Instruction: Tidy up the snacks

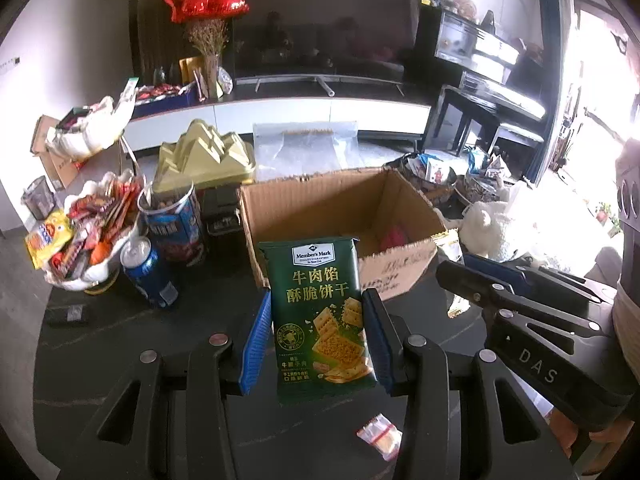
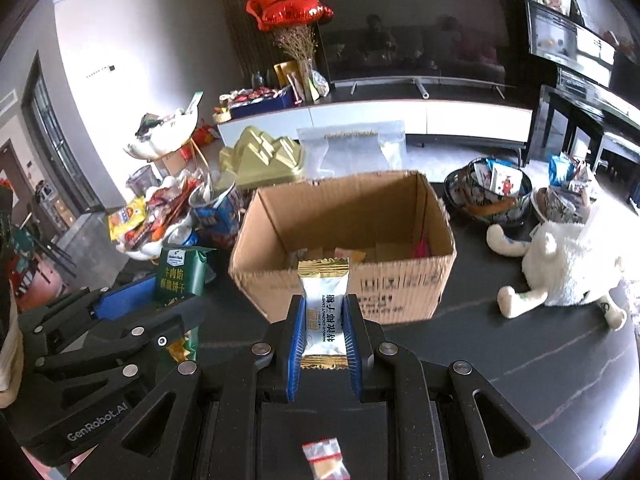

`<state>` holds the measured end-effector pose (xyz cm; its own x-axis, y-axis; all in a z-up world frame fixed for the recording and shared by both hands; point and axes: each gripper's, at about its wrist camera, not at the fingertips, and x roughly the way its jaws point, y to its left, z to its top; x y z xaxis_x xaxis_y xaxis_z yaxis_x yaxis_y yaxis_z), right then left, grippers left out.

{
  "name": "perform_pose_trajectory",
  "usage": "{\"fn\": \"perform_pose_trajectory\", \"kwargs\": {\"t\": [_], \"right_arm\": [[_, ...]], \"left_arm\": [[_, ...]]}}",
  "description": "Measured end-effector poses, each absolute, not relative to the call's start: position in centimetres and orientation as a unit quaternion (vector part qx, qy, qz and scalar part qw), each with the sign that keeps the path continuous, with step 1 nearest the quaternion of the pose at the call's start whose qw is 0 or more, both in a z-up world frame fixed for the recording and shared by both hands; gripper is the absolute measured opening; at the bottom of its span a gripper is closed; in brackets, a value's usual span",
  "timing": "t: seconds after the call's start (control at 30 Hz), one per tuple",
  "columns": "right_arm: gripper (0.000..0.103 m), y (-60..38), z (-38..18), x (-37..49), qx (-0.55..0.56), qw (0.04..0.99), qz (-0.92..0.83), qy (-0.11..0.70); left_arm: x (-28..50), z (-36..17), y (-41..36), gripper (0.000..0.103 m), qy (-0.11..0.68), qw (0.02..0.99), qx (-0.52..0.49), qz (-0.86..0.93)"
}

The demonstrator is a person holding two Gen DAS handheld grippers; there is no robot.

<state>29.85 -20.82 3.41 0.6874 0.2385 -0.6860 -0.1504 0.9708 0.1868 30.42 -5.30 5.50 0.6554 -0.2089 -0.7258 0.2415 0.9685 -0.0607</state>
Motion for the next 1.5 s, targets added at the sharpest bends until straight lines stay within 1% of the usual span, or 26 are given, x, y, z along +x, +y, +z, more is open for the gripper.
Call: {"fn": "perform_pose_trajectory", "kwargs": {"t": [0.4,0.9,0.97,1.03,1.07,1.1,1.2,1.37,1.5], "right_arm": [[0.02,-21.5,3.2,33.5,0.067,0.917,0.105,0.379],[0.02,-22.4,1.8,39.6,0.057,0.919,0.095,0.378],[0.02,-22.4,1.6,40.3,0.051,0.92,0.094,0.377],[0.021,-22.2,1.3,41.0,0.045,0.921,0.095,0.375],[0.024,-22.1,1.2,41.1,0.044,0.921,0.095,0.375],[0.029,-22.1,1.0,41.2,0.043,0.921,0.093,0.375],[0.033,-22.2,0.6,41.0,0.041,0.922,0.09,0.375],[0.033,-22.2,0.1,39.3,0.044,0.92,0.094,0.377],[0.033,-21.8,0.4,37.3,0.036,0.923,0.099,0.369]], "left_arm": [[34.6,5.9,-6.1,0.045,0.399,0.909,0.029,-0.121],[41.1,4.0,-6.9,0.045,0.406,0.905,0.023,-0.124],[41.8,3.7,-7.0,0.046,0.402,0.907,0.026,-0.12],[42.1,3.5,-7.0,0.058,0.399,0.91,0.032,-0.112],[42.2,3.4,-7.0,0.06,0.397,0.911,0.033,-0.109],[42.2,3.3,-6.9,0.06,0.396,0.912,0.033,-0.104],[41.7,2.9,-6.4,0.06,0.392,0.915,0.034,-0.091],[39.9,2.6,-6.0,0.06,0.379,0.922,0.049,-0.067],[37.7,2.7,-5.6,0.062,0.367,0.927,0.056,-0.06]]}}
